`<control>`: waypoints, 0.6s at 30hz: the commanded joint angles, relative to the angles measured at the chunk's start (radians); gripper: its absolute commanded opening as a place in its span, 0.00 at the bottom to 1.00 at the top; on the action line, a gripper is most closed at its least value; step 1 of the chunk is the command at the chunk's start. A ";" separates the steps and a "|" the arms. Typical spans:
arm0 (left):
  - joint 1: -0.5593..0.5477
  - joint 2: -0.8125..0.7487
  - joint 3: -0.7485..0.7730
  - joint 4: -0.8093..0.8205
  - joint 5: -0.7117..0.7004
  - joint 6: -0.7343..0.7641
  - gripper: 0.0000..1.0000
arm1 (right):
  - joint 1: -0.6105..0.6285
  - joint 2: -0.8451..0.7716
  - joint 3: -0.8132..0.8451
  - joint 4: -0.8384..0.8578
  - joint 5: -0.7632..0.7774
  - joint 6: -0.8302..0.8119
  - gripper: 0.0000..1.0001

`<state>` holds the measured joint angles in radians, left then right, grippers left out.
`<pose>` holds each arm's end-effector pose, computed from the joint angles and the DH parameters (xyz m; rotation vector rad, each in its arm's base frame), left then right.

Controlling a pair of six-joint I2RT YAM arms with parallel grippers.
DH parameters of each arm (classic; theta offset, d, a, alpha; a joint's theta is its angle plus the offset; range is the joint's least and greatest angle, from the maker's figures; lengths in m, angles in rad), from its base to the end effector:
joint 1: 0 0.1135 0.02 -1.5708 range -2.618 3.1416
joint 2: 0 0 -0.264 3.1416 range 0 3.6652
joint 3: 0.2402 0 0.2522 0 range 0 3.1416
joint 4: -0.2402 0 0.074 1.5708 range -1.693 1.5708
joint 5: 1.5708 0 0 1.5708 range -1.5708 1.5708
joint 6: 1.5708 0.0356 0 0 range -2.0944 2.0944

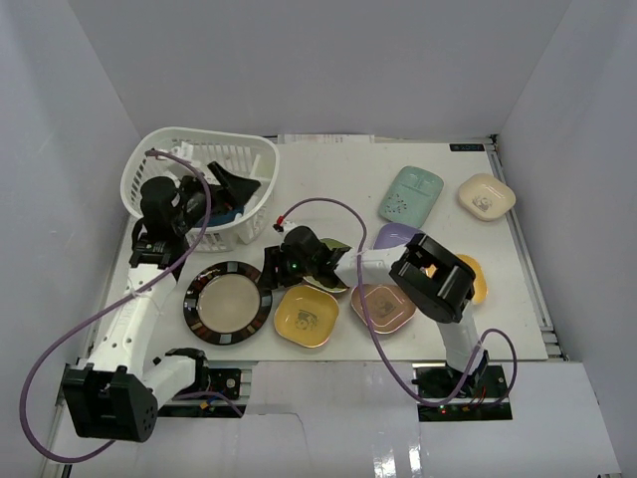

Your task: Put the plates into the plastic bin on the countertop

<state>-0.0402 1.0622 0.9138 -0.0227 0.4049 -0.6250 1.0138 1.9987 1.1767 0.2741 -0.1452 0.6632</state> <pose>0.2470 -0.0240 0.3490 -0.2181 1.7897 -0.8331 0.2248 0.3707 0.1582 -0.5006 2.2804 1.0871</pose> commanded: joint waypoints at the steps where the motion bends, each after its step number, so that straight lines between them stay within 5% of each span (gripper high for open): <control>1: -0.093 -0.059 -0.024 0.009 0.233 0.030 0.98 | 0.000 0.061 0.038 0.100 -0.069 0.075 0.58; 10: -0.239 -0.108 0.082 -0.157 0.242 0.123 0.98 | 0.000 0.164 0.057 0.231 -0.165 0.199 0.42; 15: -0.288 -0.110 0.175 -0.207 0.172 0.172 0.98 | 0.000 0.151 0.031 0.266 -0.142 0.228 0.09; 18: -0.306 -0.113 0.221 -0.217 0.121 0.159 0.98 | 0.000 0.097 -0.005 0.295 -0.128 0.236 0.08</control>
<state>-0.3325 0.9798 1.0714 -0.2085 0.5846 -0.4873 1.0058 2.1483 1.2068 0.5404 -0.3096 0.9154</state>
